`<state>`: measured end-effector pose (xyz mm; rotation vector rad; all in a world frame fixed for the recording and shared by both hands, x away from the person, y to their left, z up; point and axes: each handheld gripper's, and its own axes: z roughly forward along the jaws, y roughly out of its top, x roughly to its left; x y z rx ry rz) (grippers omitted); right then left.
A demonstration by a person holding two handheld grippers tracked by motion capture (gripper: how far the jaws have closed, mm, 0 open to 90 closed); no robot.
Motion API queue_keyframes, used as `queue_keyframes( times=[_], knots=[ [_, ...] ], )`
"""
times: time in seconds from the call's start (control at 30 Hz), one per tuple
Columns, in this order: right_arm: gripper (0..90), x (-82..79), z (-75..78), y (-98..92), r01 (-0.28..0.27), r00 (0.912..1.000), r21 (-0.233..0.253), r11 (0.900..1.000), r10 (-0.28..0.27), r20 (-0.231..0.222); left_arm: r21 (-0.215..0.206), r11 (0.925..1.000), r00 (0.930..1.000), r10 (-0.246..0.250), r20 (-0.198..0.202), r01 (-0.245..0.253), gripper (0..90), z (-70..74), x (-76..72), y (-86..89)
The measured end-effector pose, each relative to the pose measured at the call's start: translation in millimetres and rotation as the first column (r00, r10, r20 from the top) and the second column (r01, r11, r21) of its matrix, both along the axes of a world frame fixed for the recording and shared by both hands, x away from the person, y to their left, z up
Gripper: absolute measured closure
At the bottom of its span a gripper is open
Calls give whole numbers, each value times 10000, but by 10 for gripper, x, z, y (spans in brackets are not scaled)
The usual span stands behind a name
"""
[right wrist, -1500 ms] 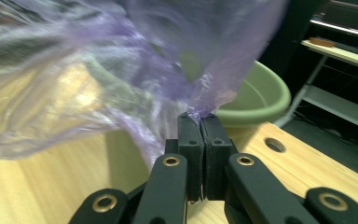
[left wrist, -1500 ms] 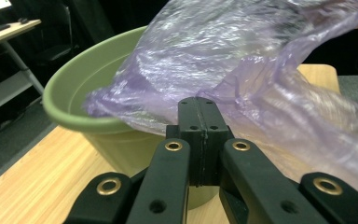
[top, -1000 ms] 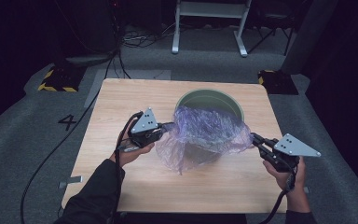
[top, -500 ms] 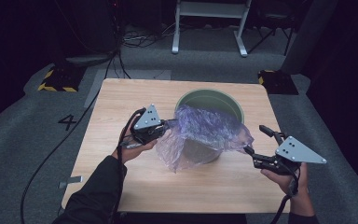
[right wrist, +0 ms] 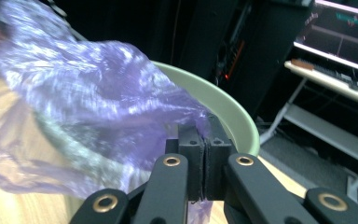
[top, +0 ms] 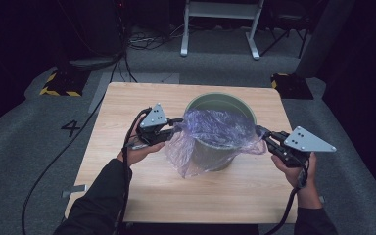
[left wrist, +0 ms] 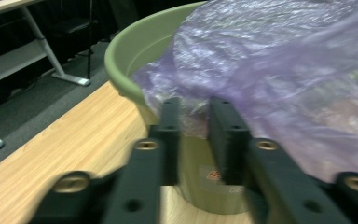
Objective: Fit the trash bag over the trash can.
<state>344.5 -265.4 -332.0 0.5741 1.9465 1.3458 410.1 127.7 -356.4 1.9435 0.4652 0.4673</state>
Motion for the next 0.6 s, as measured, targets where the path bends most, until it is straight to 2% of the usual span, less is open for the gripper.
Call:
queue_keyframes(
  times=[0.07, 0.13, 0.23, 0.33, 0.43, 0.5, 0.6],
  knots=[
    [900, 43, -28, -2, 95, 9998, 30, 10000, -95, -182, -55, 9992, 9990, 383, -251, -384, 554, -11, 27, 37],
    [900, 66, -44, -8, 182, 9994, 79, 9998, -179, -294, -151, 9984, 9966, 543, -616, -553, 339, -31, 45, 102],
    [900, 69, -44, -33, 335, 9988, 180, 9993, -328, -369, -386, 9978, 9966, 506, -654, -532, 222, -55, 8, 228],
    [900, 58, -30, -62, 457, 9983, 249, 9986, -448, -377, -593, 9972, 9974, 421, -592, -457, 195, -53, -63, 362],
    [900, 44, -16, -71, 542, 9979, 231, 9983, -534, -355, -692, 9969, 9988, 346, -349, -370, 183, -27, -164, 474],
    [900, 37, -8, -72, 571, 9978, 245, 9981, -562, -352, -821, 9958, 9987, 370, -355, -398, 183, -1, -225, 527],
    [900, 37, 2, -65, 600, 9976, 235, 9979, -591, -374, -882, 9960, 9997, 149, -206, -167, 174, 48, -321, 565]
  ],
)
